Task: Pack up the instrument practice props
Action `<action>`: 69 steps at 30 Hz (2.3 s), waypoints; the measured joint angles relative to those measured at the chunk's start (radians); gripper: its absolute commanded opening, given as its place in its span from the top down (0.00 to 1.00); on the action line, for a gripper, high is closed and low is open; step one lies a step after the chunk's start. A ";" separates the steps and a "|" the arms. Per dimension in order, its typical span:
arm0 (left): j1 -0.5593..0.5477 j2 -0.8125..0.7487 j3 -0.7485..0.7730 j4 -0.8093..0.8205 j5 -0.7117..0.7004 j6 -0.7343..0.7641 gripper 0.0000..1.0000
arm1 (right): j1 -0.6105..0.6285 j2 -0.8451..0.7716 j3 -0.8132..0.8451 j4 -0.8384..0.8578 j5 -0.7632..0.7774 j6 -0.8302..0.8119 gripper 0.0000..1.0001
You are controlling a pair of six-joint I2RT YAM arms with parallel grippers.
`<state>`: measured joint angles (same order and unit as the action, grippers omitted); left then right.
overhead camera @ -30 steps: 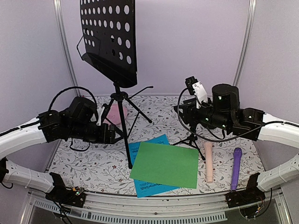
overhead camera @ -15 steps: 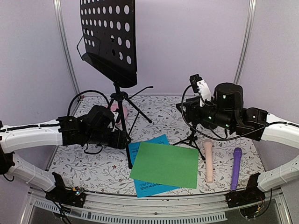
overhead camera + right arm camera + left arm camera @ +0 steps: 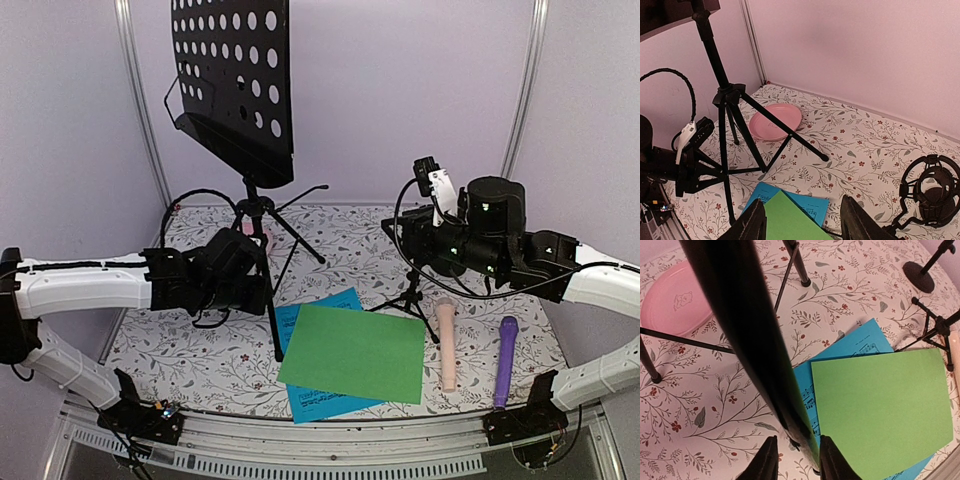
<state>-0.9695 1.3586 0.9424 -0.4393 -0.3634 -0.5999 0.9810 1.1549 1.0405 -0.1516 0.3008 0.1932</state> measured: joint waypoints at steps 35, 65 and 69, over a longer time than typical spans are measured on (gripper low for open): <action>0.239 -0.294 -0.211 0.230 0.375 0.118 0.17 | -0.041 0.401 0.107 0.385 -0.445 -0.088 0.43; 0.213 -0.124 -0.356 0.647 0.477 0.012 0.65 | -0.090 0.856 0.523 0.558 -0.602 0.656 0.53; 0.210 -0.113 -0.356 0.660 0.471 0.011 0.65 | -0.090 0.865 0.526 0.560 -0.612 0.730 0.63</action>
<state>-0.7593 1.2453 0.5861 0.2211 0.1074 -0.5884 0.8909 2.0201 1.5661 0.4080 -0.3111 0.9230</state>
